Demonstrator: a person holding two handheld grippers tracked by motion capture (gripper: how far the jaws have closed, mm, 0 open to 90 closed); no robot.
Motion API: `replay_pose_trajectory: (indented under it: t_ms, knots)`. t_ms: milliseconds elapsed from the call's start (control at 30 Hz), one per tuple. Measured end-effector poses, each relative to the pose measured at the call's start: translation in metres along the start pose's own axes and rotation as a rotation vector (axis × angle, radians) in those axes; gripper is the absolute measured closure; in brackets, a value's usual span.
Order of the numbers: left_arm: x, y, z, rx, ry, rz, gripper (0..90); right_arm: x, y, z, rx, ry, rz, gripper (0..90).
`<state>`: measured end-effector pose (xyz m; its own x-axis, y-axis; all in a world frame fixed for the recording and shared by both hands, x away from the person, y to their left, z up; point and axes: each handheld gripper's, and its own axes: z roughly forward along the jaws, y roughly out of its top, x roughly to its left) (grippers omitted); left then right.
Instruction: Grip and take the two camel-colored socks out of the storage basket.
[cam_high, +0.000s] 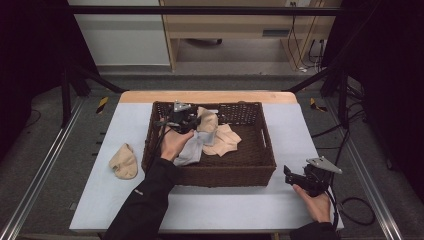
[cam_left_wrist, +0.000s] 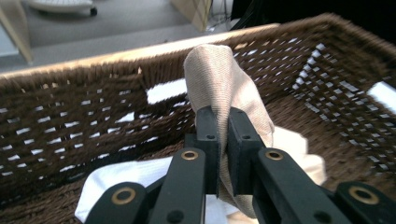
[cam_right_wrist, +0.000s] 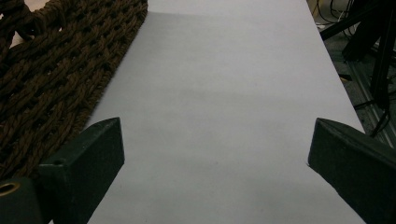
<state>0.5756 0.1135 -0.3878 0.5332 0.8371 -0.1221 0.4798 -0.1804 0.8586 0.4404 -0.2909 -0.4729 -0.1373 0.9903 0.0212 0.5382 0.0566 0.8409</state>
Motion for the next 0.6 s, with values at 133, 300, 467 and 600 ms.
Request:
replay_pose_trajectory:
  t_ms: [133, 300, 467, 600]
  knots:
    - [-0.008, 0.004, -0.015, -0.044, -0.021, 0.03, 84.2, 0.0, 0.0, 0.0, 0.0, -0.001, 0.001, 4.0]
    - [-0.017, 0.009, -0.036, -0.099, -0.059, 0.056, 84.2, 0.0, 0.0, 0.0, -0.001, -0.002, 0.001, 4.0]
    - [-0.02, 0.011, -0.054, -0.127, -0.069, 0.074, 84.2, -0.001, 0.0, -0.001, -0.001, -0.004, 0.003, 3.9]
    - [-0.017, 0.015, -0.076, -0.168, -0.076, 0.073, 84.2, -0.001, 0.0, 0.0, 0.0, -0.006, 0.002, 4.0]
